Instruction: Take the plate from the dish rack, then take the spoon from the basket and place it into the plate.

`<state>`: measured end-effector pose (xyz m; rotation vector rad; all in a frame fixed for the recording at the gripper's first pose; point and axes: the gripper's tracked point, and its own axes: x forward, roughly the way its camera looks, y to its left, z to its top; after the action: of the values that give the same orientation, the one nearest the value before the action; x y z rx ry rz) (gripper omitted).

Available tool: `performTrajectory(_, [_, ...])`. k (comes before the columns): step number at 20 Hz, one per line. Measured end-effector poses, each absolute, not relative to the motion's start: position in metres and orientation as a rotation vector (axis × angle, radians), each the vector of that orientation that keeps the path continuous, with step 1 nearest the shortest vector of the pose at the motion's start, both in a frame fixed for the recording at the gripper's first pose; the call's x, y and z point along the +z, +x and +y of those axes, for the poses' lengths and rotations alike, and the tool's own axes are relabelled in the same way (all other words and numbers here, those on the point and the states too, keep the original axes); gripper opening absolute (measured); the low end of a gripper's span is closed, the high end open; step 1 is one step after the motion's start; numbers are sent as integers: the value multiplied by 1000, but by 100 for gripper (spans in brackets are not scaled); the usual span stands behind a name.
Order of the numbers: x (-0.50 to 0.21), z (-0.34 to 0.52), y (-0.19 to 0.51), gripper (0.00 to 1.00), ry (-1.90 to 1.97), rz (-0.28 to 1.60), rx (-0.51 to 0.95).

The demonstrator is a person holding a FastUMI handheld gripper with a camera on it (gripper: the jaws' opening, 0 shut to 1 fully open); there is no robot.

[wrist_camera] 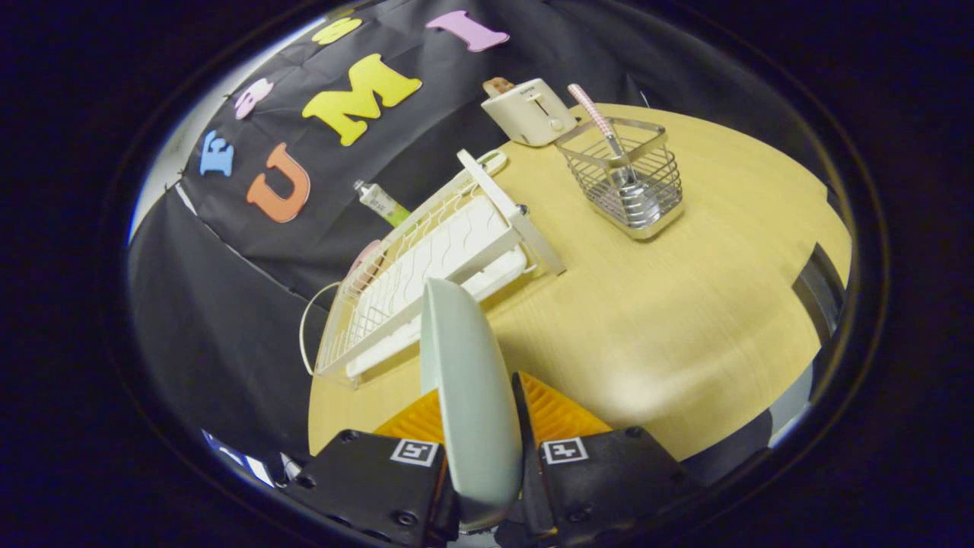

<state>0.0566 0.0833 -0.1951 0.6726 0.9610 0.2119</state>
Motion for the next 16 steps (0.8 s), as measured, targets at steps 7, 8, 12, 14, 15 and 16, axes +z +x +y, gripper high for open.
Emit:
performTrajectory(7, [-213, 94, 55, 47, 700, 1009, 236])
performTrajectory(8, [-213, 95, 55, 50, 689, 1005, 240])
performTrajectory(12, [-211, 94, 57, 56, 664, 978, 249])
performTrajectory(14, [-206, 90, 58, 57, 630, 949, 245])
performTrajectory(15, [-203, 84, 59, 60, 592, 915, 227])
performTrajectory(16, [-198, 78, 62, 63, 539, 874, 212])
